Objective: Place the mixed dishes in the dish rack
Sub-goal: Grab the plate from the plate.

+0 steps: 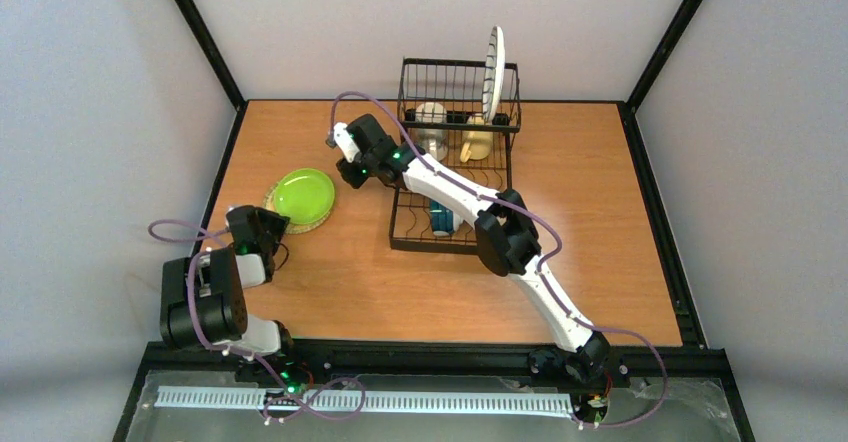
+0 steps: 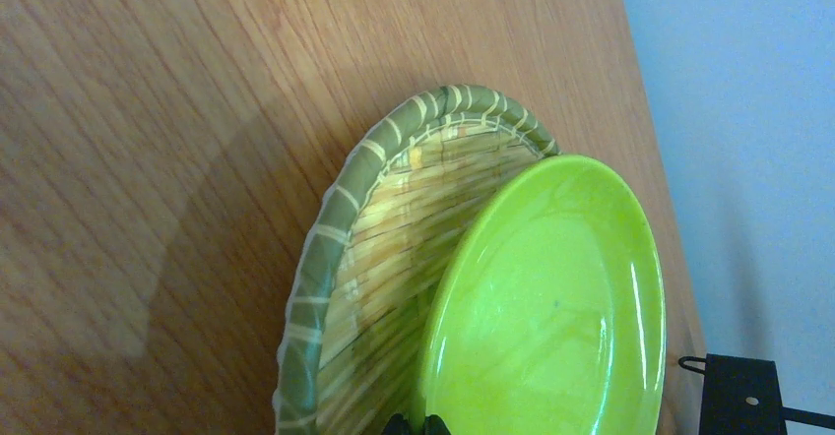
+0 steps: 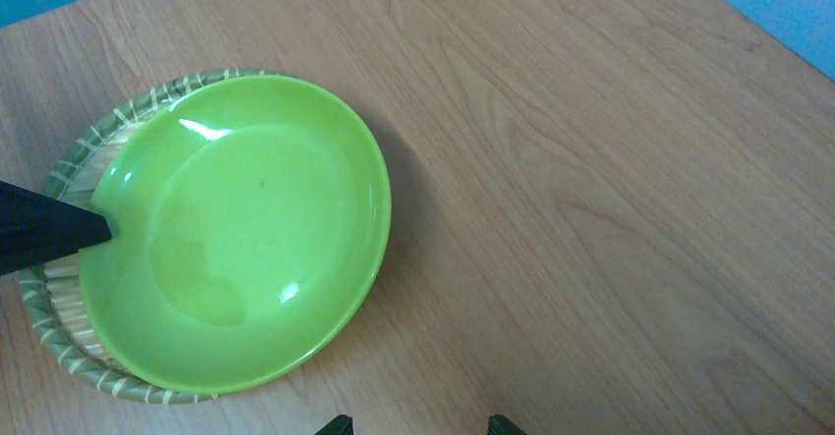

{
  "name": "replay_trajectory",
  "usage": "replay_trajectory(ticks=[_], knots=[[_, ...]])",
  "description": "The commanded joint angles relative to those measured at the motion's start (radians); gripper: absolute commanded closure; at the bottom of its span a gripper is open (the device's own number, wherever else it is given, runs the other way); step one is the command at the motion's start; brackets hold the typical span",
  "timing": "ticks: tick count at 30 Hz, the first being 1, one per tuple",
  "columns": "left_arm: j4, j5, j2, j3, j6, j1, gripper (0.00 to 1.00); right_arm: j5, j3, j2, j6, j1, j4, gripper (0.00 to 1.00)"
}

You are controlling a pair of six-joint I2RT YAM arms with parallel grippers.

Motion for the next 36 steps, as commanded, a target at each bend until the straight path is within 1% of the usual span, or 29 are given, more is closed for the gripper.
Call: replay_trajectory(ticks=[1, 15, 20, 30, 34, 36], knots=[[0.023, -0.001, -0.030, -0.015, 0.007, -0.005, 1.00, 0.011, -0.019, -0.018, -0.002, 0.009, 0.007, 0.21], [-0.039, 0.002, -0.178, -0.002, 0.005, -0.005, 1.00, 0.012, -0.015, -0.081, 0.014, 0.021, 0.007, 0.21], [-0.061, 0.026, -0.230, -0.001, 0.007, -0.005, 1.00, -0.026, -0.014, -0.117, 0.042, 0.024, 0.007, 0.21], [-0.047, 0.133, -0.343, -0.021, 0.008, -0.005, 1.00, -0.145, -0.022, -0.172, 0.099, 0.025, 0.001, 0.20], [-0.061, 0.192, -0.405, -0.012, 0.021, -0.004, 1.00, -0.161, -0.053, -0.203, 0.100, 0.026, 0.015, 0.20], [-0.078, 0.214, -0.442, -0.008, 0.028, -0.005, 1.00, -0.158, -0.078, -0.228, 0.128, 0.026, 0.027, 0.18]])
